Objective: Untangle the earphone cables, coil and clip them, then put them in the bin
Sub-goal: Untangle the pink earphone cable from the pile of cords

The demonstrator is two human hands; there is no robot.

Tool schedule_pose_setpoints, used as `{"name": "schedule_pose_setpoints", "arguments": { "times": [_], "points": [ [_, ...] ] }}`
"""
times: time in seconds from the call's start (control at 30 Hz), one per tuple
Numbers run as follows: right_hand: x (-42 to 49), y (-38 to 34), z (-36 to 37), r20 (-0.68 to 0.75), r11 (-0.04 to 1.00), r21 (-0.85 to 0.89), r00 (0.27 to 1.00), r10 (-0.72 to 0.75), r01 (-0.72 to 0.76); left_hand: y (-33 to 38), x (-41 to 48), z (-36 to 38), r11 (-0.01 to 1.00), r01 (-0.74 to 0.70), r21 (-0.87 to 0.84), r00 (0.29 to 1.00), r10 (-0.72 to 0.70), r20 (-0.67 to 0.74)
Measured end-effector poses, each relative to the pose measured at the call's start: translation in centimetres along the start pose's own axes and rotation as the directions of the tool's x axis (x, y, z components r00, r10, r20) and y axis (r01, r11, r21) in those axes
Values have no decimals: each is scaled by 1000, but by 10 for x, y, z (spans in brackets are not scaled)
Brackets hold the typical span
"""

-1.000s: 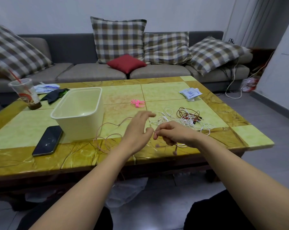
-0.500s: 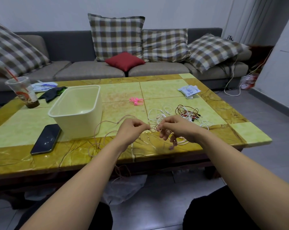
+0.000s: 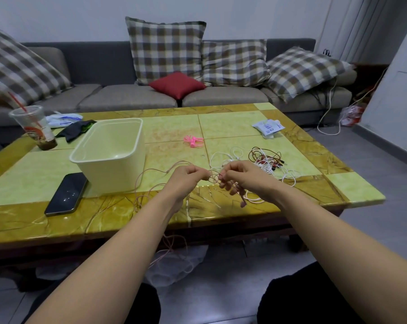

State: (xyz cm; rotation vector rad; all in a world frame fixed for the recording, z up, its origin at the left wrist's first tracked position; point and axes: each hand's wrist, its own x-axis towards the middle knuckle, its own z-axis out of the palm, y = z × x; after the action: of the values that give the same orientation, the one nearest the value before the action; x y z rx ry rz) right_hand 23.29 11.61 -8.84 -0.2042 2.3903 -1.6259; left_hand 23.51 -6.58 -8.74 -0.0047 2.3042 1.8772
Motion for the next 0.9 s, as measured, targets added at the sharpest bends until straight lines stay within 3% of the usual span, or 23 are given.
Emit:
{"name": "schedule_pose_setpoints", "arguments": {
  "times": [0.13, 0.27, 0.43, 0.6, 0.8, 0.9],
  "points": [
    [2, 0, 2, 38, 994, 106, 999, -29, 24, 0, 1, 0, 1000, -15, -14, 999, 15, 32],
    [2, 2, 2, 46, 996, 69, 997, -54, 51, 0, 0, 0, 1000, 22, 13, 994, -24, 108],
    [3, 3, 1, 19, 996, 89, 999, -34, 32, 0, 0, 0, 998, 57, 8, 996, -58, 66],
    [4, 3, 3, 28, 997, -61, 998, -48, 49, 0, 0, 4, 998, 63, -22, 994, -61, 88],
    [5, 2, 4, -25, 994, 23, 994, -108, 109, -2, -1, 5, 999, 33, 20, 991, -35, 132],
    [4, 4, 4, 31, 996, -58, 998, -61, 63, -3, -1, 5, 1000, -26, -15, 996, 27, 87]
  ]
}}
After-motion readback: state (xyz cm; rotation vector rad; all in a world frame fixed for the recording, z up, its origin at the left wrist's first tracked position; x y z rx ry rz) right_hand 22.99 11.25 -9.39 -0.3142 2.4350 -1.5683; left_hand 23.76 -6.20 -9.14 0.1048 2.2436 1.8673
